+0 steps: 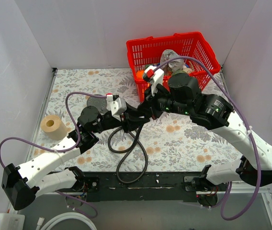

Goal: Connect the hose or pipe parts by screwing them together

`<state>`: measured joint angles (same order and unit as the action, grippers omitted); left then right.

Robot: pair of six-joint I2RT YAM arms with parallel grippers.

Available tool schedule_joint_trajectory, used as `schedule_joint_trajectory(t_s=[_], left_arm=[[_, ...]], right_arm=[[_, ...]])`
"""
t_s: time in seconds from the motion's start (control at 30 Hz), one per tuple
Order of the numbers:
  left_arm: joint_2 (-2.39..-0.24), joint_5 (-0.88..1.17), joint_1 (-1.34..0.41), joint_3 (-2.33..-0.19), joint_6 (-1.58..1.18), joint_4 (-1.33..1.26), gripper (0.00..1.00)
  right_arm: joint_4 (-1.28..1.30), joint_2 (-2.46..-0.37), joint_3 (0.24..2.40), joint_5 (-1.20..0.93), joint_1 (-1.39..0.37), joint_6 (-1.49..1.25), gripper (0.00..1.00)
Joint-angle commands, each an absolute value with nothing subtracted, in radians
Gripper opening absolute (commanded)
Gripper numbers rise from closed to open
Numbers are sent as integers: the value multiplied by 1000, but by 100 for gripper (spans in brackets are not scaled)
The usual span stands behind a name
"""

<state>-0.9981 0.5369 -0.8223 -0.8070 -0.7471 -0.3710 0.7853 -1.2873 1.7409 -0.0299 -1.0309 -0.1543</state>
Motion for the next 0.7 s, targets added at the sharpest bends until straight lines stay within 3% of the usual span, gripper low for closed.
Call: schedule_joint_trajectory(t_s=[0.0, 0.37, 0.67], left_arm=[[-966, 638, -831, -850, -730, -384, 0], [-956, 738, -833, -848, -713, -324, 0], [-934, 712, -833, -862, -755, -388, 0]], right_arm=[[821, -1345, 1888, 110, -1035, -146, 1], [928, -1399, 2065, 274, -1035, -94, 1], [870, -1270, 1829, 364, -1020, -86, 1]])
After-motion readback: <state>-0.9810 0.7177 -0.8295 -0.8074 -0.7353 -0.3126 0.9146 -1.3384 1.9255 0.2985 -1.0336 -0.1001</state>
